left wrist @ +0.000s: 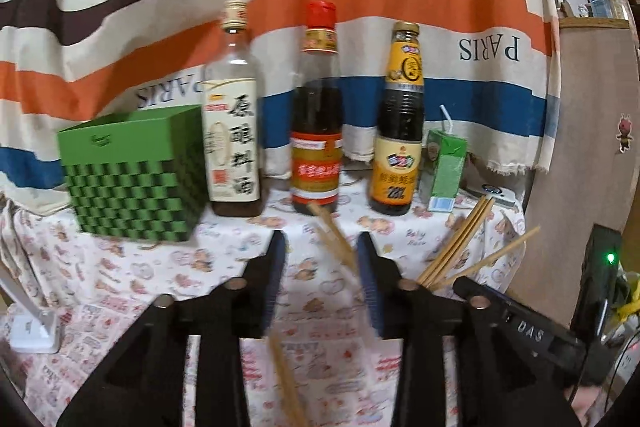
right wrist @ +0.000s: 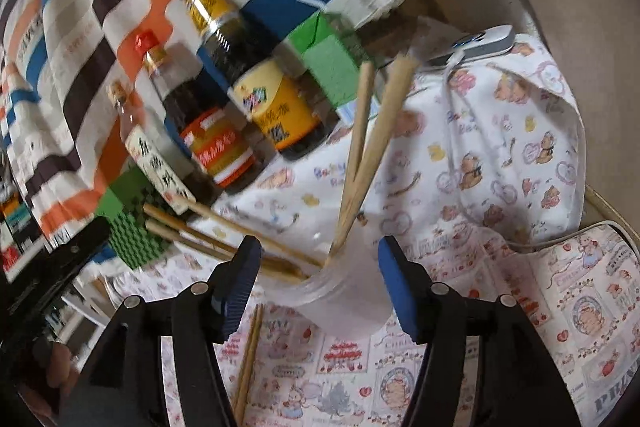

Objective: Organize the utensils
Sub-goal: 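Lower both chopsticks into the plastic cup and open both tools, then move the open left tool over a loose chopstick on the cloth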

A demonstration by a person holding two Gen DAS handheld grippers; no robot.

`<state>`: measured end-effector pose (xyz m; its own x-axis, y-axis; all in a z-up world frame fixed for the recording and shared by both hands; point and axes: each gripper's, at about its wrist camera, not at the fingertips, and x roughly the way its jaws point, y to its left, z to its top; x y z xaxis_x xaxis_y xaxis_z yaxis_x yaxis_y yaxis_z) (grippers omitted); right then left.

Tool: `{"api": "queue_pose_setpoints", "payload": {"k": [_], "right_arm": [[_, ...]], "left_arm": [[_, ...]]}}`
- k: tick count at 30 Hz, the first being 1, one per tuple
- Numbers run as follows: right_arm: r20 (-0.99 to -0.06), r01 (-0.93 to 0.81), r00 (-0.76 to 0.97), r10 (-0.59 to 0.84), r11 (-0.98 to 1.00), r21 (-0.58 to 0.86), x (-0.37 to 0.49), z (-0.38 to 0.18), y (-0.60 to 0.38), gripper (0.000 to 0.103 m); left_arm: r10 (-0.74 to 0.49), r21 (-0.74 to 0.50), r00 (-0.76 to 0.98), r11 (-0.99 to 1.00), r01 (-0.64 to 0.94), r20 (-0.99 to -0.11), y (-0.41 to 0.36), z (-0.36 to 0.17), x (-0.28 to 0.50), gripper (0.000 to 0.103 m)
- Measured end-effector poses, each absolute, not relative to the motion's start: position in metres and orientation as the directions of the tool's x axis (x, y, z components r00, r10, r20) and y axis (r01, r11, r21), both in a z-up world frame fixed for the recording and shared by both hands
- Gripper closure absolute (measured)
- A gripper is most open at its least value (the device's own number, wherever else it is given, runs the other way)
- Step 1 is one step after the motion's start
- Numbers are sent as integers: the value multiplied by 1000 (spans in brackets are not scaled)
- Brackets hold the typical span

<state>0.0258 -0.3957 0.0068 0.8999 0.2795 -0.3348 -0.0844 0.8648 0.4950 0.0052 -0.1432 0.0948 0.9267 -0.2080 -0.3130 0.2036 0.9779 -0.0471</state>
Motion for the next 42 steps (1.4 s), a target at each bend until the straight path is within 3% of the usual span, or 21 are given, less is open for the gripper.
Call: {"api": "queue_pose_setpoints", "payload": {"k": [5, 8, 13, 16, 21, 28, 33, 36, 42], "right_arm": [[-372, -68, 885, 278, 870, 488, 24, 4, -383, 27], [-402, -72, 865, 301, 867, 494, 23, 3, -373, 20], [-473, -110, 833, 286, 924, 366, 25, -6, -334, 20], [-481, -109, 847, 228, 959, 263, 22, -10, -319, 19], [-494, -108, 838, 233, 957, 268, 24, -16, -317, 17], [-486, -59, 861, 147, 980, 191, 24, -15, -318, 12], [-495, -63, 856, 149, 980, 186, 24, -16, -314, 12], [-506, -55, 851, 138, 983, 175, 25, -17, -314, 12], [-529, -35, 839, 127, 983, 180, 29, -21, -316, 12]], "left_arm": [[-176, -28, 931, 984, 176, -321, -119, 84, -6, 20], [-158, -25, 934, 987, 158, -320, -106, 75, -9, 7], [-136, -88, 933, 990, 113, -333, -84, 54, -10, 4], [-118, -41, 928, 993, 110, -354, -82, 46, -7, 4], [-95, -49, 916, 995, 82, -389, -68, 42, -5, 1], [-114, -173, 885, 984, 38, -452, -50, 22, 14, 1], [-114, -195, 829, 981, 7, -547, -48, 3, 33, 1], [-82, -130, 773, 992, 0, -629, -55, -12, 47, 1], [-111, -94, 712, 994, 64, -693, -72, -31, 57, 1]]}}
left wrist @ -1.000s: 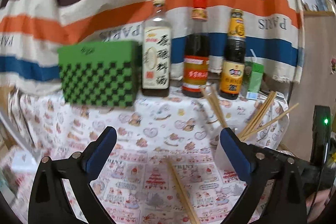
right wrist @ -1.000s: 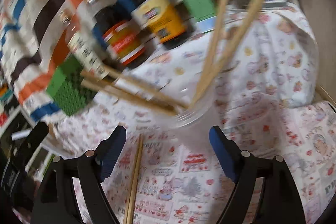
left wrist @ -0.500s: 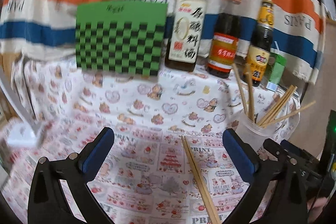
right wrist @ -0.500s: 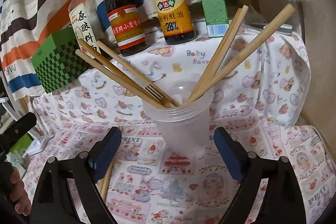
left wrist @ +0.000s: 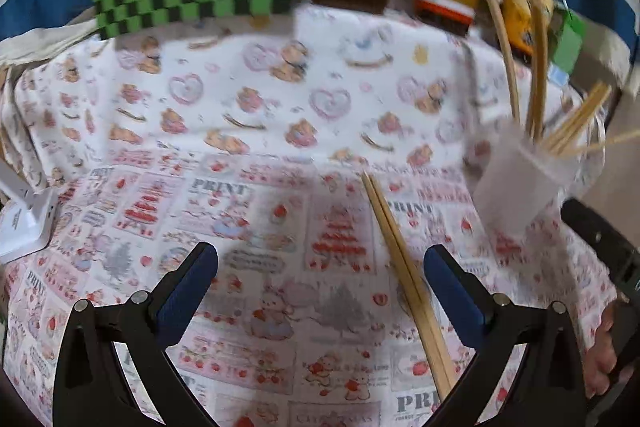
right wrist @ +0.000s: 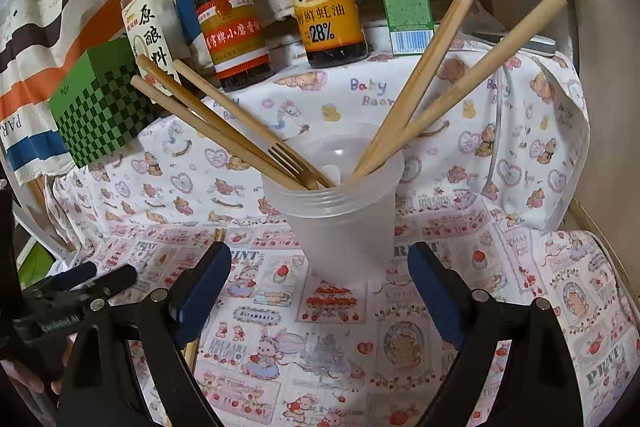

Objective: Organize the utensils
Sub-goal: 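Move the open left tool over a loose chopstick on the cloth, then close the left tool on the loose chopstick and lift it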

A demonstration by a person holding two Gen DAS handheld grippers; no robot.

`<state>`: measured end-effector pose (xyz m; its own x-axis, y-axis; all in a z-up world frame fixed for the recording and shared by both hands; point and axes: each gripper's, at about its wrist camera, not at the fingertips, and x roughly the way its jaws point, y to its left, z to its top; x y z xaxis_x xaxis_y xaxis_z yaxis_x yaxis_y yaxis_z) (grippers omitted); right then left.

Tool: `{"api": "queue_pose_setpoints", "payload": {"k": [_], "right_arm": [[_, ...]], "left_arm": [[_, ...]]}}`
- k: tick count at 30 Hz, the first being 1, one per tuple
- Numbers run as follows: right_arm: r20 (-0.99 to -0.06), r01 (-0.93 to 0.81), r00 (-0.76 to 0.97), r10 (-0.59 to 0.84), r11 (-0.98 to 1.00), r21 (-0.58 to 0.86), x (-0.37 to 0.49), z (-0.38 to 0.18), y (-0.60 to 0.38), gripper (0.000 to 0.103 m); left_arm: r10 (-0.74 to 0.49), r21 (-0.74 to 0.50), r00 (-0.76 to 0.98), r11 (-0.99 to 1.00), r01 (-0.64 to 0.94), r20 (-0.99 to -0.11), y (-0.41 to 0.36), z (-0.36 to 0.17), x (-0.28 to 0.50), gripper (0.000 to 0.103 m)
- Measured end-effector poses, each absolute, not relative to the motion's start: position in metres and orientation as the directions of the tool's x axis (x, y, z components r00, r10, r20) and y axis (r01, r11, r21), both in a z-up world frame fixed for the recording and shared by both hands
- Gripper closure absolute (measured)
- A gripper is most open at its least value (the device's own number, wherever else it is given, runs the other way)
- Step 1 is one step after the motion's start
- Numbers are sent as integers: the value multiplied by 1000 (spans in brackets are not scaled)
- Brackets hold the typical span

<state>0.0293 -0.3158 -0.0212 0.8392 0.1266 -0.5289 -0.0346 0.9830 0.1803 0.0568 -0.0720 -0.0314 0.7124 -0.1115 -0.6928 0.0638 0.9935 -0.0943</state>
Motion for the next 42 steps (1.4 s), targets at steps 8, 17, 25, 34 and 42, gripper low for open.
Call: {"api": "queue_pose_setpoints", "payload": {"k": [8, 17, 25, 34, 42], "right_arm": [[-531, -8, 843, 87, 989, 150, 30, -21, -316, 12], [-539, -6, 839, 76, 991, 130, 30, -21, -314, 12], [-548, -1, 834, 68, 993, 122, 31, -22, -315, 12], [-559, 1, 827, 59, 994, 106, 34, -24, -315, 12], [-556, 1, 829, 55, 995, 101, 33, -23, -316, 12]], "left_arm": [[-80, -2, 696, 994, 111, -714, -94, -42, 53, 1], [-101, 26, 675, 984, 176, -731, -114, -50, 43, 1], [-128, 10, 647, 979, 205, -752, -117, -54, 43, 1], [-133, 4, 602, 975, 220, -788, -120, -66, 47, 14], [-157, -33, 576, 975, 220, -802, -122, -75, 49, 26]]}}
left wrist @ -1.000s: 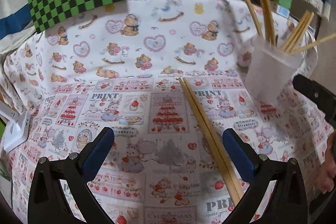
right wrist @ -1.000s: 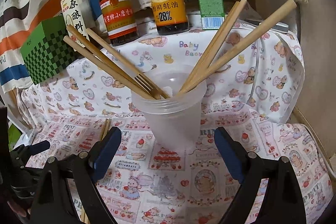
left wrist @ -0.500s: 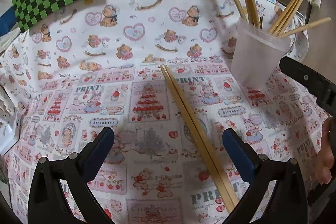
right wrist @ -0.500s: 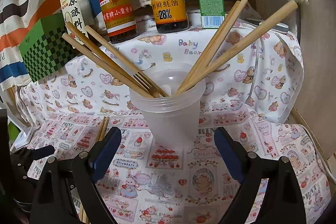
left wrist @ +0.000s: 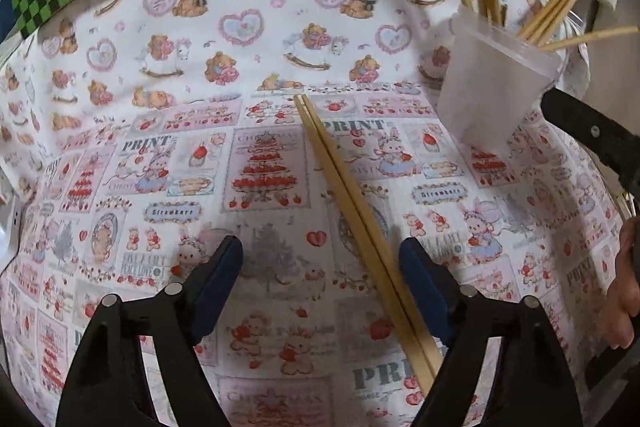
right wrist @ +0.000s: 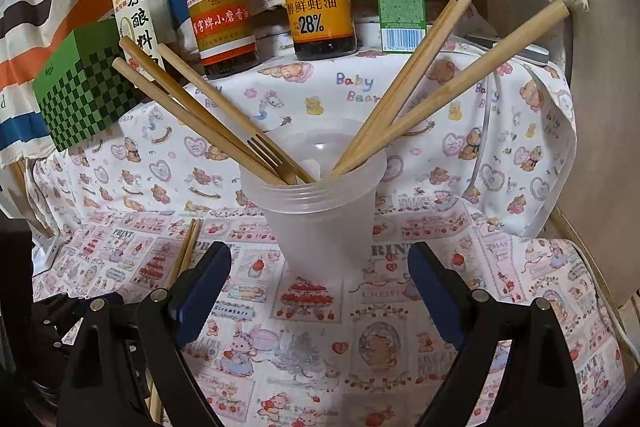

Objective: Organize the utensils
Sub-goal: 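Close the left tool on the loose chopstick and lift it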

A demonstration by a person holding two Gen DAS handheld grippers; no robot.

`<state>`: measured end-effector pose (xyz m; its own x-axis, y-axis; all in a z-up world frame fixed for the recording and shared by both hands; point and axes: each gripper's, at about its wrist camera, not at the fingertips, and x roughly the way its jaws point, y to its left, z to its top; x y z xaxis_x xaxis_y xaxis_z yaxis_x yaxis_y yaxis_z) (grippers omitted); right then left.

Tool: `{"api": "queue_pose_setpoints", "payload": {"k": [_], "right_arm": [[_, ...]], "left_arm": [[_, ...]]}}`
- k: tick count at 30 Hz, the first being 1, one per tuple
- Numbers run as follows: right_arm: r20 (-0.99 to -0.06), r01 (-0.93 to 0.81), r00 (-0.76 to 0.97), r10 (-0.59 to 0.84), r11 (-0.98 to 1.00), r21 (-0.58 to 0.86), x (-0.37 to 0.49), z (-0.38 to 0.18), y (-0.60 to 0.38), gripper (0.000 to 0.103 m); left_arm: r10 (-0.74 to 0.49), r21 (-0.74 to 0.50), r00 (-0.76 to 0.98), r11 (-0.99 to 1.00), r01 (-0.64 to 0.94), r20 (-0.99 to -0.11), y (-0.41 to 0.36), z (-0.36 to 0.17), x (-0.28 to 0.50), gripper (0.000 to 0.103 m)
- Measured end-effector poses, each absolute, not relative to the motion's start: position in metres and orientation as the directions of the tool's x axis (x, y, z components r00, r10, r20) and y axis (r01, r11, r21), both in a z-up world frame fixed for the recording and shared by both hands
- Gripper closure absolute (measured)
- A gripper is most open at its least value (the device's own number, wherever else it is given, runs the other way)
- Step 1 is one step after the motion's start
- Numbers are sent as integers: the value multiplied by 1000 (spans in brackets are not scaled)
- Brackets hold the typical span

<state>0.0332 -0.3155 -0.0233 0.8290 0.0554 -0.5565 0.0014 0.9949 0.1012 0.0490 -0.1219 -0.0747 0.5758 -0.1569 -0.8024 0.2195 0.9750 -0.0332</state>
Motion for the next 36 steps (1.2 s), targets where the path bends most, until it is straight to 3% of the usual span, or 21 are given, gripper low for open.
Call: {"api": "queue_pose_setpoints", "payload": {"k": [9, 11, 18, 32, 36], "right_arm": [[-565, 5, 823, 51, 995, 96, 33, -25, -314, 12], [-568, 4, 822, 51, 995, 95, 34, -25, -314, 12], [-568, 3, 821, 51, 996, 94, 34, -25, -314, 12], [-568, 5, 821, 50, 996, 95, 34, -25, -315, 12], [-570, 6, 820, 49, 995, 95, 34, -25, -315, 12]], "left_arm": [[-151, -18, 569, 972, 234, -808, -129, -70, 49, 69], [-160, -33, 561, 973, 230, -812, -127, -68, 50, 82], [-218, -132, 529, 972, 196, -820, -108, -57, 51, 85], [-140, -46, 547, 982, 182, -825, -114, -49, 54, 87], [-160, -76, 522, 981, 179, -838, -110, -48, 57, 88]]}}
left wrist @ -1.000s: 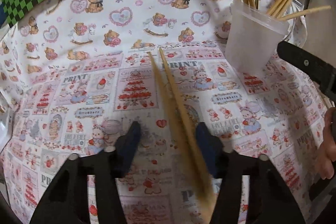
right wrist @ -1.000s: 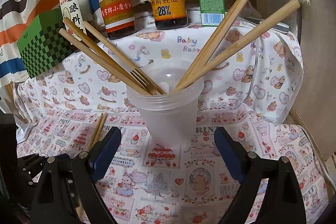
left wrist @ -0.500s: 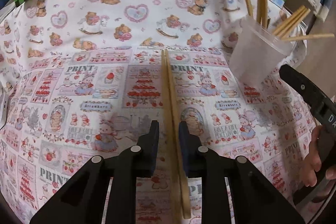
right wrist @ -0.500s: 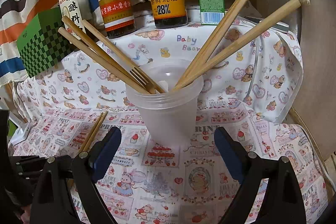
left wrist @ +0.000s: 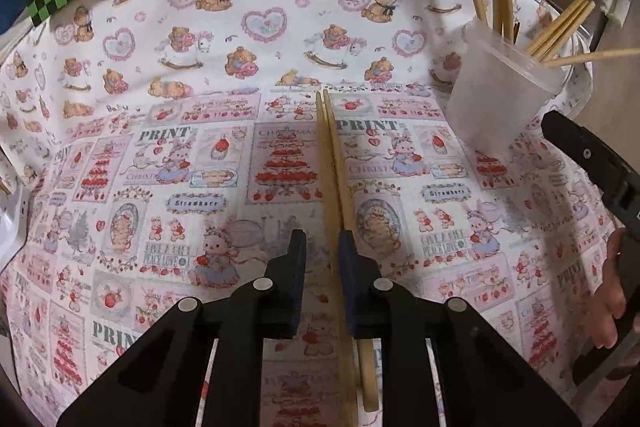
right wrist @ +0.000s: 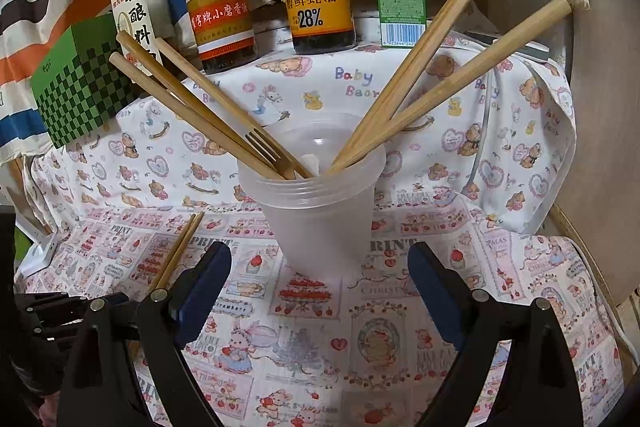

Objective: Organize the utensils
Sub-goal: 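Close the left tool on the loose chopstick and lift it, then close the right tool on the last chopstick while the left tool holds its chopstick raised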

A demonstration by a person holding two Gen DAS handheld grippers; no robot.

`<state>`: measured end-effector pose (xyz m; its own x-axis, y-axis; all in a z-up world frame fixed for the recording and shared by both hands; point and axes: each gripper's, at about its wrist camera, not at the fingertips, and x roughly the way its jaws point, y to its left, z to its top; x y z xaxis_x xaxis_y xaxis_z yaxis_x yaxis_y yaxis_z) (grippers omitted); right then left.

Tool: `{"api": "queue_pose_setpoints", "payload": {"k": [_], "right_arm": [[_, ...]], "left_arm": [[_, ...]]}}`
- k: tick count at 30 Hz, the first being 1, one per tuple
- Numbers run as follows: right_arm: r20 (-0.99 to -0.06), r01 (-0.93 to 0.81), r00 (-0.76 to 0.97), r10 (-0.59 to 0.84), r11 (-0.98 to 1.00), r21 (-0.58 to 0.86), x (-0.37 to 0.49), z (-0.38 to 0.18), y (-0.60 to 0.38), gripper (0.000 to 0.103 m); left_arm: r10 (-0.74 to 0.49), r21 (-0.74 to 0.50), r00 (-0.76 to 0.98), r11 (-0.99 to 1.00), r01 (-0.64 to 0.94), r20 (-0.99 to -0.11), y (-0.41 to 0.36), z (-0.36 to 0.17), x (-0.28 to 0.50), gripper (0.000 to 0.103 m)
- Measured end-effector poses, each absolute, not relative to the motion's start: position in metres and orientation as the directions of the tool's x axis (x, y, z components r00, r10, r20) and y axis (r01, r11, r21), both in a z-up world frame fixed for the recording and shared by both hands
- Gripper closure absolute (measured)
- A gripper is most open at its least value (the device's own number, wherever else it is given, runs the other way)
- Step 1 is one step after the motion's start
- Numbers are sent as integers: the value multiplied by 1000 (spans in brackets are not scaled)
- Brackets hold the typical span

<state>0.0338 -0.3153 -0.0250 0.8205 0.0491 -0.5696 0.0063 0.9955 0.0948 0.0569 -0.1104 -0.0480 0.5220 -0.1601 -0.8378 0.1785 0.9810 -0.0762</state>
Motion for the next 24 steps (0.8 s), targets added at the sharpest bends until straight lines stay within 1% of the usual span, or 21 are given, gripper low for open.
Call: {"api": "queue_pose_setpoints", "payload": {"k": [2, 4, 7, 10, 11, 12, 15, 18, 22, 24], "right_arm": [[-568, 6, 822, 49, 995, 96, 34, -25, -315, 12], [-568, 7, 822, 48, 995, 95, 34, -25, -315, 12], [-568, 10, 822, 46, 995, 94, 34, -25, -316, 12], [-567, 12, 823, 43, 996, 93, 33, -25, -316, 12], [-566, 14, 823, 42, 996, 93, 33, -25, -316, 12], [-566, 15, 823, 41, 995, 94, 33, -25, -317, 12], [-567, 23, 823, 38, 995, 100, 33, -25, -319, 12], [-570, 30, 821, 37, 994, 107, 34, -25, -322, 12], [-572, 33, 819, 35, 994, 108, 34, -25, -322, 12], [-575, 34, 817, 33, 994, 106, 34, -25, -322, 12]], "left_arm": [[-172, -86, 511, 979, 187, -842, -111, -48, 57, 89], [-187, -92, 482, 972, 214, -856, -116, -53, 57, 89], [-149, -24, 497, 968, 248, -855, -128, -54, 52, 89], [-279, -144, 455, 940, 308, -846, -131, -54, 49, 89], [-317, -180, 441, 928, 325, -840, -132, -54, 48, 86], [-328, -186, 440, 924, 334, -836, -133, -54, 47, 85], [-293, -128, 467, 926, 354, -834, -139, -54, 43, 84], [-225, -58, 483, 940, 335, -846, -143, -54, 41, 84], [-153, -22, 497, 966, 259, -854, -132, -55, 47, 85], [-149, -35, 499, 973, 230, -854, -120, -56, 53, 85]]}}
